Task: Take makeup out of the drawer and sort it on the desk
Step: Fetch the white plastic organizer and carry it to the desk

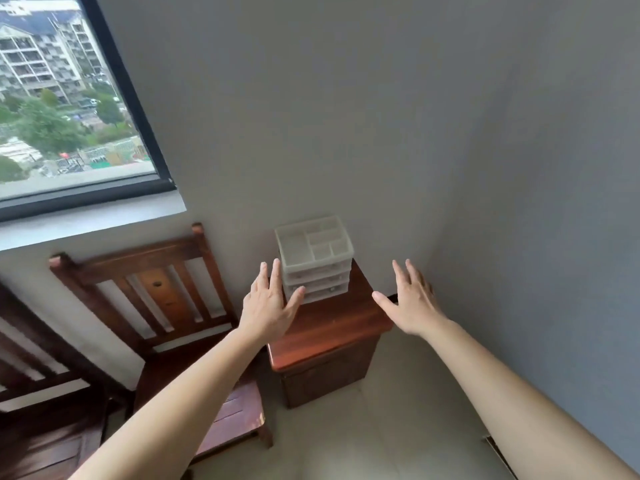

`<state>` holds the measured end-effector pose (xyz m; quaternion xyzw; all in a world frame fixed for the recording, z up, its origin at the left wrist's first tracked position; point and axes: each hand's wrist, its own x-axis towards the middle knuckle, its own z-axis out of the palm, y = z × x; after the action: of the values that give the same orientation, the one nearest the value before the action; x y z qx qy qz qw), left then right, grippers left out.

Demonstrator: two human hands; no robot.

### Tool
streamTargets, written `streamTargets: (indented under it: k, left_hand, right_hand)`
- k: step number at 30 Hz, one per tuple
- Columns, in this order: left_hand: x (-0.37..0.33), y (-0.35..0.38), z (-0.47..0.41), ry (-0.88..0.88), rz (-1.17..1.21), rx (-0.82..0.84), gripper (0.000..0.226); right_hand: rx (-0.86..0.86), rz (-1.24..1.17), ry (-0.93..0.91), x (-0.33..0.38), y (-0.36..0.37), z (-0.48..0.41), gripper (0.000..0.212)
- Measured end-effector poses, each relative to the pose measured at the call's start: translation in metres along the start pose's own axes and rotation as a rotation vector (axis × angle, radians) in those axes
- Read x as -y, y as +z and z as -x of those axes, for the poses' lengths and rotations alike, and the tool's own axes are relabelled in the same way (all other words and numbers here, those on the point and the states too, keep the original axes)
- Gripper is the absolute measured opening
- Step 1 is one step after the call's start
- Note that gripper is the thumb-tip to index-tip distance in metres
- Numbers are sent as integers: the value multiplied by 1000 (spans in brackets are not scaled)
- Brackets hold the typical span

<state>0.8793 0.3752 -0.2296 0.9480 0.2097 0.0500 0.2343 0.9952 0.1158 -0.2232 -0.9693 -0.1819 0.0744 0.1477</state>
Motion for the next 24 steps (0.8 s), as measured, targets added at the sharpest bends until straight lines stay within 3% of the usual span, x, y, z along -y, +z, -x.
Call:
streamTargets:
  k: [8, 15, 18, 21, 24]
  left_hand:
    - [17, 67, -126, -242, 287, 95, 99]
    - [36, 120, -212, -728, 743, 94, 112]
    - [44, 138, -241, -803, 860, 81, 112]
    - [52, 160, -256, -865, 910, 48, 114]
    - [62, 181, -262, -865, 981, 41, 93]
  right_hand:
    - [207, -291, 87, -24, 46, -141, 92]
    - [488, -628, 247, -35, 95, -270, 105]
    - [574, -753, 318, -38, 113, -311, 111]
    - [660, -835, 353, -48, 142, -342, 104]
    - [757, -886, 350, -51, 162, -354, 91]
